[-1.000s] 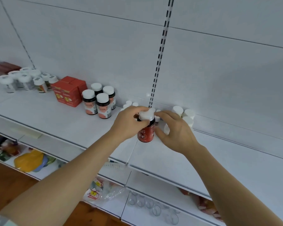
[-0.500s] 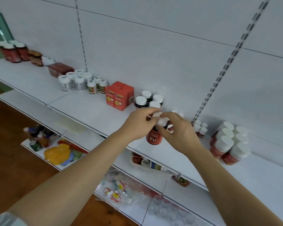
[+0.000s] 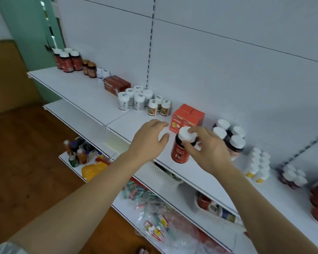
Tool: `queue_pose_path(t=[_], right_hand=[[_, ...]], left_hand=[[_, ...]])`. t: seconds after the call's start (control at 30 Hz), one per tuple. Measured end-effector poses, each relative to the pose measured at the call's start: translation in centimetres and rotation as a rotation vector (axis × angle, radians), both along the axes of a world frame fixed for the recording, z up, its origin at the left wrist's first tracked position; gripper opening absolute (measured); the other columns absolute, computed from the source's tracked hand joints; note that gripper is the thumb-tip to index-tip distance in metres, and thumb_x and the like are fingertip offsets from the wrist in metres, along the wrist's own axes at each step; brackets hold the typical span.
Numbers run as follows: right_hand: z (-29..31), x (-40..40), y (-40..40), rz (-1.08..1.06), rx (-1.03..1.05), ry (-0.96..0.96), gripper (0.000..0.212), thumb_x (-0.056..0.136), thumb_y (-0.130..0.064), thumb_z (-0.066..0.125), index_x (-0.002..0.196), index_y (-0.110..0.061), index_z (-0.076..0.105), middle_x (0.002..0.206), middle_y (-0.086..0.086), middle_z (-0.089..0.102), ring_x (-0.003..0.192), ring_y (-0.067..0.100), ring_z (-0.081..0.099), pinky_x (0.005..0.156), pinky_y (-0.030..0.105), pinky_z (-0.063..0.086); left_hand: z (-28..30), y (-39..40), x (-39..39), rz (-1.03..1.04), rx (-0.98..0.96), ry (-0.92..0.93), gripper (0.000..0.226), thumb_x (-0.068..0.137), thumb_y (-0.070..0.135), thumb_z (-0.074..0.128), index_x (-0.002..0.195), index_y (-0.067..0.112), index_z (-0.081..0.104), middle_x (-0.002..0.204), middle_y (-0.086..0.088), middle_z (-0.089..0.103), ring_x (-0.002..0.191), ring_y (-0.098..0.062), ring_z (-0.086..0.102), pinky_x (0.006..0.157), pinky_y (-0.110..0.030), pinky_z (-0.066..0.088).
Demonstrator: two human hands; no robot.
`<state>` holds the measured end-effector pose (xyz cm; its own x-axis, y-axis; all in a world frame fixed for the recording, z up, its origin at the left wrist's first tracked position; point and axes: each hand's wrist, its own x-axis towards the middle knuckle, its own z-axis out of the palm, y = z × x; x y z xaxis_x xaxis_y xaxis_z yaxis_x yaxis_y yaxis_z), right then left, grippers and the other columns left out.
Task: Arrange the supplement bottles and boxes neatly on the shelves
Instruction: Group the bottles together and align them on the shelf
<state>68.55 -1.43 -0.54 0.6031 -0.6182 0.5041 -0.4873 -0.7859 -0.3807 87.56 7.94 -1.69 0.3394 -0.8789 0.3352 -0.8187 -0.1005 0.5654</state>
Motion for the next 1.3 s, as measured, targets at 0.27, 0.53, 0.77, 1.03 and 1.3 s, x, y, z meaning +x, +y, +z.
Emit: queue_pose_path(t=[0.27,0.53,0.77,1.03,1.3], right_hand=[[-0.1,13.0,-4.3,0.093,0.031,-0.036,0.035,0.082,-0.035,0.070,0.113,-0.020,0.062,0.104,-0.003,0.066,0.076,0.019,0.063,0.064,0.033,0.053],[0.6,29.2,-5.2,0.247,0.052,0.009,0.036,0.083,-0.040,0.068,0.114,-0.025,0.060,0.115,-0.004,0.066,0.085,0.019,0.065,0.070,0.033,0.054],[0.6,45.4,-2.8,0.340,0.005,0.024,0.033,0.084,-0.039,0.069,0.113,-0.024,0.061,0.112,-0.006,0.067,0.092,0.018,0.063,0.072,0.032,0.052],[0.7,61.6,-0.1,0.296,0.011,0.025,0.036,0.086,-0.038,0.067,0.118,-0.023,0.058,0.111,-0.003,0.065,0.095,0.021,0.058,0.076,0.031,0.046],[-1.2,75.3,-1.5,0.280,-0.009,0.011,0.035,0.085,-0.035,0.069,0.115,-0.020,0.060,0.108,0.000,0.067,0.092,0.023,0.060,0.076,0.031,0.048]], left_hand=[[-0.6,-2.1,12.0,0.122,0.032,-0.106,0.042,0.095,0.031,0.055,0.134,0.016,0.056,0.134,-0.002,0.055,0.124,-0.022,0.049,0.102,-0.036,0.043],[-0.5,0.2,25.8,0.321,0.079,-0.174,0.045,0.097,0.036,0.051,0.138,0.018,0.053,0.141,-0.006,0.051,0.131,-0.023,0.044,0.108,-0.041,0.039],[-0.4,4.3,40.4,0.434,0.053,-0.170,0.045,0.098,0.038,0.050,0.139,0.020,0.052,0.143,-0.005,0.050,0.133,-0.023,0.042,0.110,-0.039,0.038],[0.5,8.0,56.8,0.436,0.070,-0.225,0.046,0.098,0.044,0.046,0.139,0.025,0.050,0.144,0.000,0.049,0.133,-0.019,0.042,0.110,-0.038,0.039],[-1.0,6.9,69.4,0.432,0.099,-0.215,0.047,0.097,0.047,0.046,0.140,0.027,0.048,0.146,0.001,0.048,0.134,-0.020,0.042,0.111,-0.040,0.039]])
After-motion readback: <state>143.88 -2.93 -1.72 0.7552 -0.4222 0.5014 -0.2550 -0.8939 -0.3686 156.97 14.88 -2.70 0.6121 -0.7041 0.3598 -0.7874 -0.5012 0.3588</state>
